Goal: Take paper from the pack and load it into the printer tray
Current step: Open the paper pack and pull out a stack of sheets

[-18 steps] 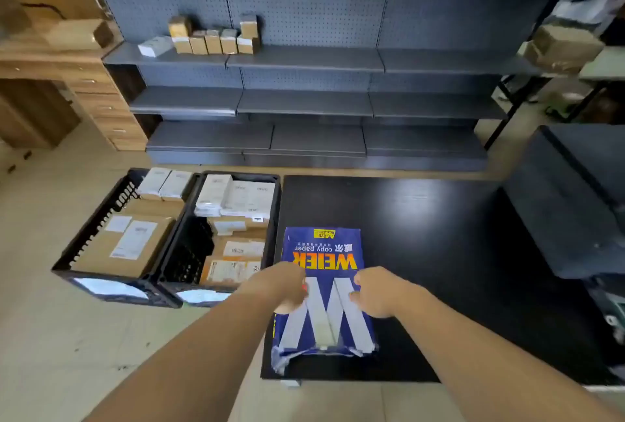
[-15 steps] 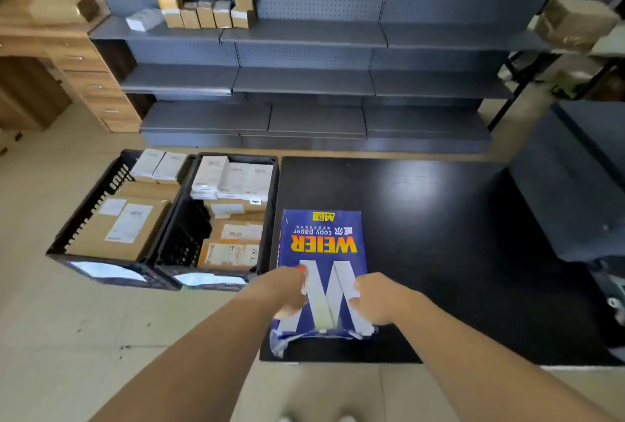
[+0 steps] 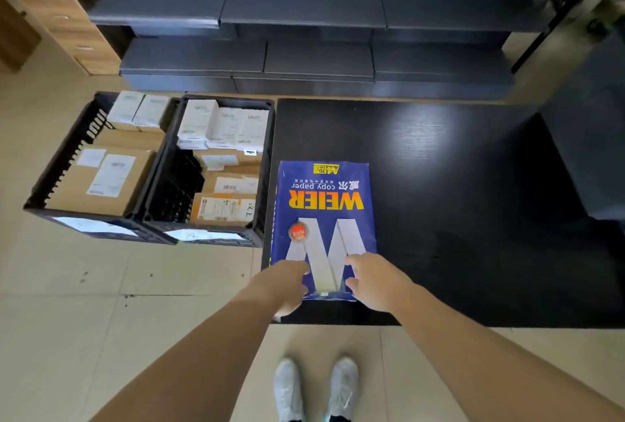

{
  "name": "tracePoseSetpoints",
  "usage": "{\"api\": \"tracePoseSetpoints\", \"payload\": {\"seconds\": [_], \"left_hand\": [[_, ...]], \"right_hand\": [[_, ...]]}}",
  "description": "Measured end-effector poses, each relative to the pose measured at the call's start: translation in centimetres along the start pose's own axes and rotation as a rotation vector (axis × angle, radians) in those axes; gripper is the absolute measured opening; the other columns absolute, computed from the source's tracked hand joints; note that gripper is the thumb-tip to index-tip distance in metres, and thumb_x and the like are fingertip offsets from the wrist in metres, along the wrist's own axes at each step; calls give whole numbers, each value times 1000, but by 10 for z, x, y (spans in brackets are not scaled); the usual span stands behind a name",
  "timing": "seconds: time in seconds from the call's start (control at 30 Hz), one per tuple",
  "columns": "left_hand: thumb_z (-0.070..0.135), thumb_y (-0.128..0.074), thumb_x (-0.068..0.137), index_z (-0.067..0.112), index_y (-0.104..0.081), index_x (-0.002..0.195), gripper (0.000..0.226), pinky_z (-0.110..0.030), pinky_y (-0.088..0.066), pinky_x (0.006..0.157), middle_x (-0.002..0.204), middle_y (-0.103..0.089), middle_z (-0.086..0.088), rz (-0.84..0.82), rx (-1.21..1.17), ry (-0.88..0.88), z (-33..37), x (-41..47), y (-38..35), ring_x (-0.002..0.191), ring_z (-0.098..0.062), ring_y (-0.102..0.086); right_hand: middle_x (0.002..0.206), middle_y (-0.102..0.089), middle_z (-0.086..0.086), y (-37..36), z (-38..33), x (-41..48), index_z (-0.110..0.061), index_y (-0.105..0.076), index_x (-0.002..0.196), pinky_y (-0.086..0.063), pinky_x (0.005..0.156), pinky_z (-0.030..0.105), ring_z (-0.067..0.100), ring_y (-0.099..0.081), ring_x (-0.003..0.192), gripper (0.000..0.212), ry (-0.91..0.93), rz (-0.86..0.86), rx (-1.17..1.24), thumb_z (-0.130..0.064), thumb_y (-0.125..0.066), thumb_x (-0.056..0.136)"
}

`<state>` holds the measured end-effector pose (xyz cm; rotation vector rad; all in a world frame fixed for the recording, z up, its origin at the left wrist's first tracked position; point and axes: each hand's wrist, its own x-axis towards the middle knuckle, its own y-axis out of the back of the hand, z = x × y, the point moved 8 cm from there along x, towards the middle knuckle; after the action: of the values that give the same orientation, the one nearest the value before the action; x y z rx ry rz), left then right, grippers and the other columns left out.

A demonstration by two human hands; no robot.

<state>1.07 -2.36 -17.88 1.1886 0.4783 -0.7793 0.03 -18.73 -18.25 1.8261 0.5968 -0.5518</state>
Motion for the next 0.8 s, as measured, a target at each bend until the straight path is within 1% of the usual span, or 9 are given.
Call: {"api": "tracePoseSetpoints", "payload": {"seconds": [0.1, 0.2, 0.27, 0.37, 0.47, 0.6, 0.67, 0.8], "left_hand": [[24, -50, 100, 23, -43, 145, 46, -38, -49, 102, 144, -52, -2, 8, -38, -27, 4, 7, -5, 128, -25, -52], [23, -49, 100, 25, -37, 150, 51, -44, -46, 105, 145, -47, -2, 23, -30, -44, 6, 15, -9, 131, -26, -49], [23, -49, 99, 26, -36, 150, 52, -47, -45, 105, 143, -46, -3, 39, -11, -45, 5, 19, -12, 130, -28, -50], [24, -52, 98, 25, -36, 149, 54, -44, -46, 104, 140, -45, -2, 62, -7, -48, 5, 20, -15, 130, -28, -48], [24, -54, 97, 25, -36, 149, 55, -46, -45, 103, 138, -45, -2, 76, -12, -52, 5, 21, -17, 128, -29, -48], [24, -54, 96, 25, -36, 148, 55, -48, -46, 103, 136, -46, -3, 81, -10, -57, 5, 22, -18, 126, -29, -49], [24, -54, 96, 25, -37, 148, 54, -48, -46, 102, 135, -46, -3, 87, -8, -58, 5, 22, -19, 125, -29, -50], [23, -55, 95, 25, -38, 146, 53, -49, -47, 101, 132, -47, -2, 112, -17, -58, 4, 23, -20, 123, -29, -50]], "right_hand": [[126, -59, 1, -5, -3, 10, -28, -48, 139, -58, 87, 32, 20, -64, 105, 42, 29, 57, 18, -32, -57, 98], [121, -56, 1, -11, -7, 17, -30, -50, 132, -59, 84, 35, 21, -61, 102, 36, 59, 109, -15, -31, -56, 97], [116, -55, 3, -13, -8, 19, -27, -52, 126, -57, 81, 34, 21, -58, 102, 28, 77, 154, -28, -28, -53, 98], [103, -55, 2, -14, -8, 18, -22, -59, 112, -57, 77, 35, 22, -59, 93, 16, 94, 226, 11, -26, -50, 98], [96, -56, 1, -15, -8, 20, -18, -66, 99, -56, 73, 32, 20, -59, 83, 13, 90, 258, 31, -25, -54, 98], [87, -58, 0, -14, -9, 23, -17, -70, 89, -58, 71, 29, 17, -60, 77, 13, 83, 283, 34, -25, -61, 95], [87, -58, 0, -17, -9, 25, -17, -70, 87, -56, 70, 28, 17, -60, 76, 11, 71, 272, 44, -24, -63, 93], [89, -61, 1, -21, -9, 27, -17, -71, 91, -56, 71, 27, 16, -61, 77, 8, 53, 267, 73, -23, -66, 92]]}}
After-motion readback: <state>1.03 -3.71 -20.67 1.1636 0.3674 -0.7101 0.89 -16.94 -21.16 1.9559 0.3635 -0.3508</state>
